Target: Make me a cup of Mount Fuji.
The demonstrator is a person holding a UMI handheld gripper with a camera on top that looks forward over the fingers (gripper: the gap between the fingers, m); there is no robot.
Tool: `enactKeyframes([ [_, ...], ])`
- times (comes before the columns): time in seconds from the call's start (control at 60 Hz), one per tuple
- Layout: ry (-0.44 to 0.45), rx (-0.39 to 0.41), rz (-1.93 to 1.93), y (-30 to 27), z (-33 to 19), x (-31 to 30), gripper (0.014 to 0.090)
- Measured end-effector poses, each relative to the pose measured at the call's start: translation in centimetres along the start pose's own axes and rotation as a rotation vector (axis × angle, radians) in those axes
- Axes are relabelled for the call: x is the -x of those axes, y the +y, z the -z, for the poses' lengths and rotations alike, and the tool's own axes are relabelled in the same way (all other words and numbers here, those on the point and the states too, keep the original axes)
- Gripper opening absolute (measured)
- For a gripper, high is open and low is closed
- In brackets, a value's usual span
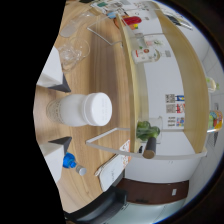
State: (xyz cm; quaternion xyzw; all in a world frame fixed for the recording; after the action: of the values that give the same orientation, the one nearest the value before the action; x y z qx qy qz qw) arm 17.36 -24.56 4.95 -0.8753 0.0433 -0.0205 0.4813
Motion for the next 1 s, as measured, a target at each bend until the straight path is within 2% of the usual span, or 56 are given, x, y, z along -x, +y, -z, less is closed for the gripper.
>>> enactKeyframes([
  [0.017,0.007,0.002,-0.004,-0.1,0.4,0.0,0.0861],
  [0.25,0.089,0.040,-0.014,-2.5,7.2,1.3,0.0850],
  [0.433,0.079,0.098,-0.001,-2.5,11.3,6.1,0.0843],
  [0.717,0.048,0.101,0.040,-2.9,14.1,12.6,0.0858],
  [1.0,0.030,0.101,0.060,-2.7,14.9,15.0,0.0859],
])
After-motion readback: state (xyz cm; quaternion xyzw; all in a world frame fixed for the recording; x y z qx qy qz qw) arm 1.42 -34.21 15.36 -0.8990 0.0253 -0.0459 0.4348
